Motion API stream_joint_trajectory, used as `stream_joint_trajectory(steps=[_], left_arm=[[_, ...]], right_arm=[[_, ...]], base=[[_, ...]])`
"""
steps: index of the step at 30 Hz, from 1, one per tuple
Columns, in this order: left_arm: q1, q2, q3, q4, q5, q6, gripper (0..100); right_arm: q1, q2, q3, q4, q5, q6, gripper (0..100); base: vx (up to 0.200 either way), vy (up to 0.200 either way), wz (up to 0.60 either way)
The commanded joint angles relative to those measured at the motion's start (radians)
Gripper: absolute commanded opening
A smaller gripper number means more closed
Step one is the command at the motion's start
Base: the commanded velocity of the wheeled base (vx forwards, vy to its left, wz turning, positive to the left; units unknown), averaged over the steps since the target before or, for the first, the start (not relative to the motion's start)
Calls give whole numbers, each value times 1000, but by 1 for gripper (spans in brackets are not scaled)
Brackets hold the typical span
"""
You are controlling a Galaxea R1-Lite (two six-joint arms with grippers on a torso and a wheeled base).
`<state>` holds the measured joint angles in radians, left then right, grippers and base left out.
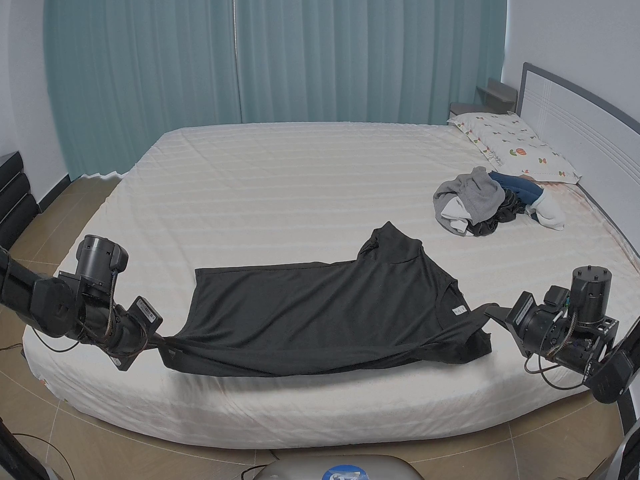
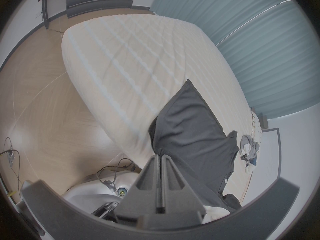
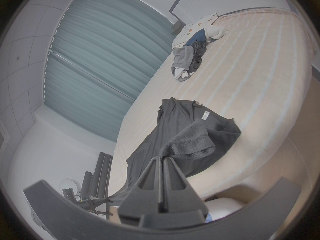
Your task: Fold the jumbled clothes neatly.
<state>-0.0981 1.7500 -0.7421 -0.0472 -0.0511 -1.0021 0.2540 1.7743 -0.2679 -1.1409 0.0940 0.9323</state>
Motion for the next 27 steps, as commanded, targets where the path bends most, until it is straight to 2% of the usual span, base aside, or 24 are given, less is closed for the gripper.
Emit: stream_joint_trajectory(steps=[1, 11, 17, 27], left_arm=[[0, -40, 52, -5, -15, 0, 0], [57, 5, 29, -178, -10, -6, 0], [95, 13, 3, -194, -18, -9, 0], [93, -14, 12, -184, -18, -4, 0]], right_arm=[[2, -49, 59, 0, 3, -21, 0], [-13, -59, -37, -3, -5, -21, 0], [-13, -67, -63, -3, -7, -21, 0], [-15, -110, -27, -2, -28, -33, 0]], base=[[0, 0, 0], [0, 0, 0], [0, 0, 0], [0, 0, 0]])
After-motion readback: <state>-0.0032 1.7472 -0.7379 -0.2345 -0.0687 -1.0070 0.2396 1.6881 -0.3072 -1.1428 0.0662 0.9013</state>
